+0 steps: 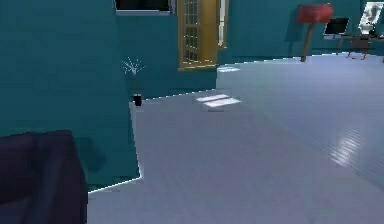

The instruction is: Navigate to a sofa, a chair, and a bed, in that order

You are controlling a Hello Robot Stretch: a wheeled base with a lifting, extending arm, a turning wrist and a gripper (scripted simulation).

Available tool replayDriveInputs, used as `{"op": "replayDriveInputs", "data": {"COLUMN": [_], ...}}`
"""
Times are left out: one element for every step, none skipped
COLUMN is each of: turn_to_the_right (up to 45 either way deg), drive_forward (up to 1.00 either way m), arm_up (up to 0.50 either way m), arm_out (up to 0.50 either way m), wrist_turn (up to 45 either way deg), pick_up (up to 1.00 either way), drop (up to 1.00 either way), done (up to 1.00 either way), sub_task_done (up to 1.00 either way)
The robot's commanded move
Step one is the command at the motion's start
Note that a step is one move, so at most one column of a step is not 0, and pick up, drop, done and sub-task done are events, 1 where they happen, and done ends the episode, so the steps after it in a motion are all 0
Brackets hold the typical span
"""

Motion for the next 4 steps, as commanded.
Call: {"op": "replayDriveInputs", "data": {"turn_to_the_right": [21.0, 0.0, -45.0, -45.0], "drive_forward": [0.0, 0.3, 0.0, 0.0], "arm_up": [0.0, 0.0, 0.0, 0.0], "arm_out": [0.0, 0.0, 0.0, 0.0], "wrist_turn": [0.0, 0.0, 0.0, 0.0], "pick_up": [0.0, 0.0, 0.0, 0.0], "drop": [0.0, 0.0, 0.0, 0.0], "done": [0.0, 0.0, 0.0, 0.0], "sub_task_done": [0.0, 0.0, 0.0, 0.0]}}
